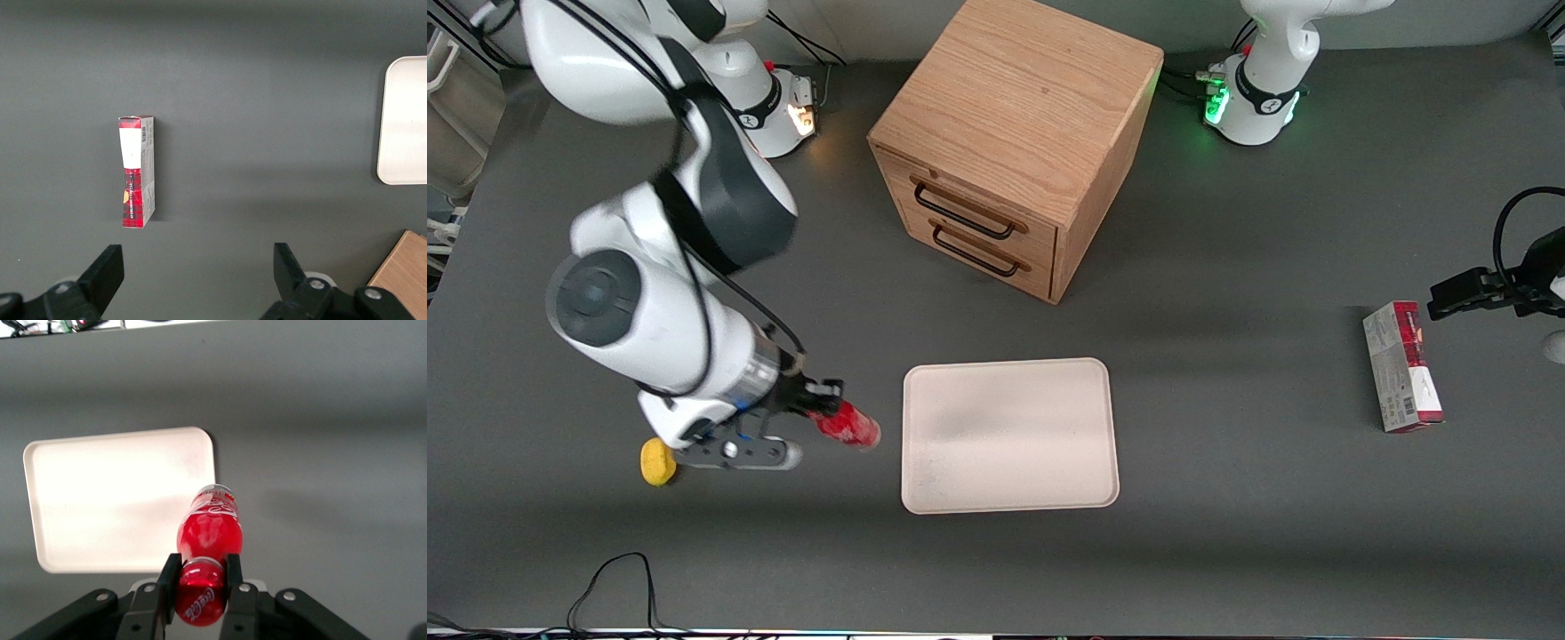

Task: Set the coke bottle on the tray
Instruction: 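Carry the held bottle toward the white tray with the right gripper, then lower the bottle onto the tray's rim area and open the right gripper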

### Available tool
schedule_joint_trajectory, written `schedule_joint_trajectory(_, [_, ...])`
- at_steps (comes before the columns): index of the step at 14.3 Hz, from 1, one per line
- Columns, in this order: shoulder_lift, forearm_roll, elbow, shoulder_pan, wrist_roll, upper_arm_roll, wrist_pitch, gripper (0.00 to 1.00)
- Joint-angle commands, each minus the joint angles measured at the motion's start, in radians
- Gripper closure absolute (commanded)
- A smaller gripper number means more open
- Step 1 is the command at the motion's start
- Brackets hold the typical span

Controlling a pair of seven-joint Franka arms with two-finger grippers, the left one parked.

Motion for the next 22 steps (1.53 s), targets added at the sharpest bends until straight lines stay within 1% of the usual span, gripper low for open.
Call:
schedule_joint_trajectory(1, [0.099, -0.057, 0.072, 0.016, -0.035, 0.023, 0.081, 1.0])
schedule_joint_trajectory(3, [0.149, -0.119, 0.071, 0.022, -0.046, 0.062, 0.136, 1.0])
schedule_joint_trajectory(4, [0.165, -0.134, 0.071, 0.022, -0.046, 0.072, 0.162, 1.0])
schedule_joint_trajectory(7, [0.208, -0.14, 0.059, 0.034, -0.045, 0.079, 0.212, 0.99])
schedule_joint_trajectory(9, [0.231, -0.176, 0.054, 0.047, -0.045, 0.077, 0.235, 0.96])
schedule_joint_trajectory(10, [0.234, -0.176, 0.051, 0.047, -0.043, 0.079, 0.238, 0.94])
schedule_joint_trajectory(12, [0.237, -0.18, 0.031, 0.047, -0.036, 0.077, 0.242, 0.86])
schedule_joint_trajectory(13, [0.237, -0.179, 0.03, 0.045, -0.036, 0.077, 0.242, 0.73])
schedule_joint_trajectory(14, [0.237, -0.179, 0.028, 0.044, -0.034, 0.077, 0.242, 0.32])
schedule_joint_trajectory(15, [0.236, -0.182, 0.02, 0.044, -0.028, 0.076, 0.242, 0.0])
schedule_joint_trajectory(17, [0.22, -0.179, 0.022, 0.041, -0.025, 0.076, 0.242, 0.0])
schedule_joint_trajectory(20, [0.148, -0.165, 0.014, 0.016, -0.019, 0.077, 0.209, 0.0])
schedule_joint_trajectory(21, [0.107, -0.157, -0.013, 0.008, -0.019, 0.073, 0.16, 0.0])
schedule_joint_trajectory(22, [0.035, -0.138, -0.077, -0.007, -0.017, 0.067, 0.128, 0.0])
